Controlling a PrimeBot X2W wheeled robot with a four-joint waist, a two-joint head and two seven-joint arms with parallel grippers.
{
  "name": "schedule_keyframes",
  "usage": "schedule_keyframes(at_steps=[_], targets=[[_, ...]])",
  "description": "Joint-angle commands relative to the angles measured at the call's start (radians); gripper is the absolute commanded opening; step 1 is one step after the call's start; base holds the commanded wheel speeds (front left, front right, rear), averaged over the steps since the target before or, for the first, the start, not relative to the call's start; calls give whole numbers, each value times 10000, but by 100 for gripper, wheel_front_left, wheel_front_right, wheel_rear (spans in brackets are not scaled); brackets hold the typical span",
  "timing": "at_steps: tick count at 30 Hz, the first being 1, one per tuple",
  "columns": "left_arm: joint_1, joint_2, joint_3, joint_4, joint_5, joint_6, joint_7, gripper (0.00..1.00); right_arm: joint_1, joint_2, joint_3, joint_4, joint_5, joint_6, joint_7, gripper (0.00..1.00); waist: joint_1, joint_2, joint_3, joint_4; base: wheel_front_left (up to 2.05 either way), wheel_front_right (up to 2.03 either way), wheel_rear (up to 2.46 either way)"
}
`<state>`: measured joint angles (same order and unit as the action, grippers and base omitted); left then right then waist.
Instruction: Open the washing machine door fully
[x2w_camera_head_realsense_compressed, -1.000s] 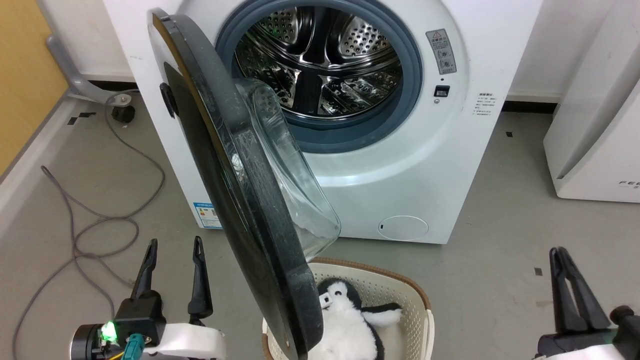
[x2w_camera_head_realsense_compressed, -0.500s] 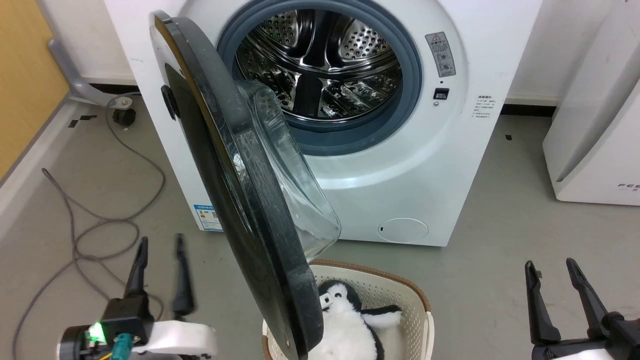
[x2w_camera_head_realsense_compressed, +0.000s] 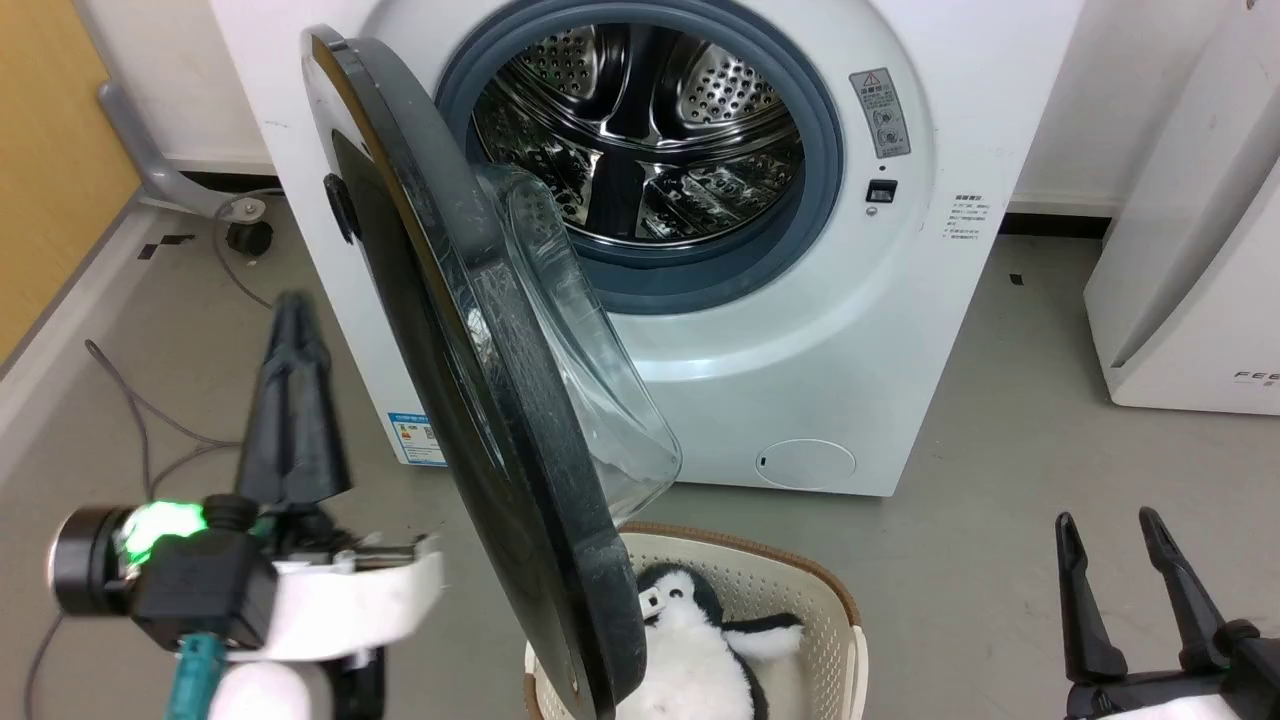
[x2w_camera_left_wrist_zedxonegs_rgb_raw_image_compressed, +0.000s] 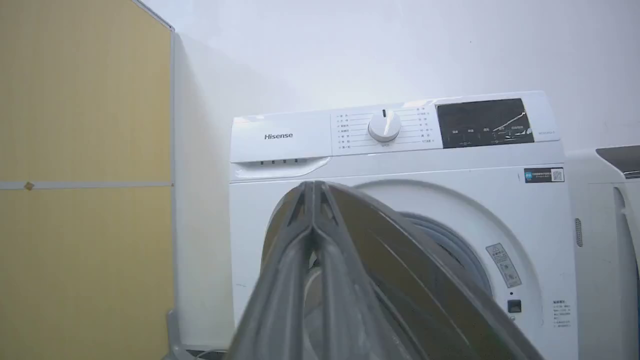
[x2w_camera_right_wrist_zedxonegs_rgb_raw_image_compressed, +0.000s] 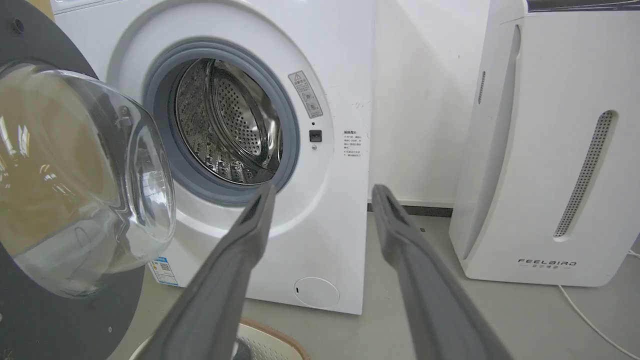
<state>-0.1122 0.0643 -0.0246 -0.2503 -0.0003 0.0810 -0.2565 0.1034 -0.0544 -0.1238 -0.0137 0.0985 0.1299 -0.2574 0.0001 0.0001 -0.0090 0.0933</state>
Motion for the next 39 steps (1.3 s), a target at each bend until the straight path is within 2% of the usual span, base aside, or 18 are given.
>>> schedule_keyframes(at_steps=[1, 9, 18, 30, 39], targets=[[-199, 27, -280, -344, 108, -128, -53, 0, 153, 41, 6, -120, 75, 8, -43, 100, -1, -1, -10, -13, 0, 0, 0], [-480, -28, -2055, -1213, 221, -603, -53, 0, 156, 41, 77, -207, 142, 8, -43, 100, -1, -1, -30, -79, 0, 0, 0], [-343, 62, -4122, -1080, 494, -1112, -53, 0, 166, 41, 109, -274, 133, 8, -43, 100, -1, -1, -47, -124, 0, 0, 0], [450, 293, -5823, -348, 370, -1187, -53, 0, 214, 41, 47, -273, 161, 8, -43, 100, -1, -1, -70, 46, 0, 0, 0], [908, 474, -6209, 864, 149, -1023, -53, 0, 173, 41, 73, -217, 170, 8, -43, 100, -1, -1, -20, 131, 0, 0, 0]])
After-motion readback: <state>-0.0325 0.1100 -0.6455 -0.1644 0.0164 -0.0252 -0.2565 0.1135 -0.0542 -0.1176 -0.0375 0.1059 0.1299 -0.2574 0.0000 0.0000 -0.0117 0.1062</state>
